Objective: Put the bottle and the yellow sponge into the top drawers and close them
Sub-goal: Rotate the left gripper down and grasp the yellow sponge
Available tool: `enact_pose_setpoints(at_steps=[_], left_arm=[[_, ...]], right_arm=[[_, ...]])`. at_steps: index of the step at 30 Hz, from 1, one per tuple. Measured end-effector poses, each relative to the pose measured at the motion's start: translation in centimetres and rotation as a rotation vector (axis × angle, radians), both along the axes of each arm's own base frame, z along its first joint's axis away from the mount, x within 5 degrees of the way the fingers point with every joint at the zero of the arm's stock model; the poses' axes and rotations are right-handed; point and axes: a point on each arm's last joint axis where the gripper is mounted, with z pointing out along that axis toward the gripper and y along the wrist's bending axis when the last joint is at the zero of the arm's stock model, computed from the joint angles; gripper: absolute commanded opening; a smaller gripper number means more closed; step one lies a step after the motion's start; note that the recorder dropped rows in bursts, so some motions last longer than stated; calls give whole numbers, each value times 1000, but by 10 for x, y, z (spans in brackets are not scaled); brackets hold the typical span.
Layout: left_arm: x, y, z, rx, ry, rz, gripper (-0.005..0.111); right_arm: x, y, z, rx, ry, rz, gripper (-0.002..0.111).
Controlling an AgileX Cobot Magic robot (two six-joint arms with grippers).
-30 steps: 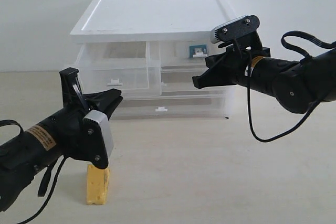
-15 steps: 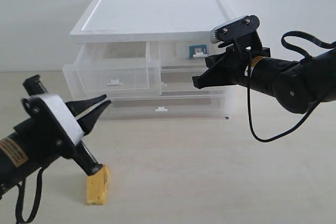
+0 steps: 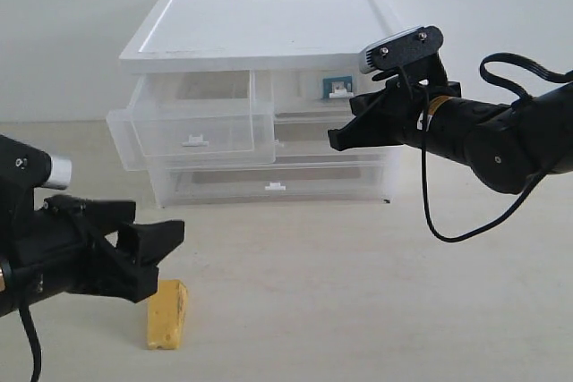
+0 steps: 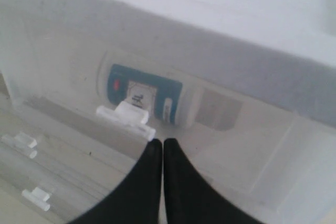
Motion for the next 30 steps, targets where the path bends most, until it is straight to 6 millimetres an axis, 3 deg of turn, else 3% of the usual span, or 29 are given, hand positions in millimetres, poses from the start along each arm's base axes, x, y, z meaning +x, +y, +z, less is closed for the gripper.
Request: enact_pose_setpoints(at_steps=[6,17,30], left_arm=[[-5,9,-20,34,268,127,69],[-7,2,-25,-37,344,106,69],[43,-18,-64,76,470,123,68]], right_arm=[[0,0,0,9,7,-3,0],[0,0,0,19,12,-7,0],[0,0,0,18,11,-5,0]])
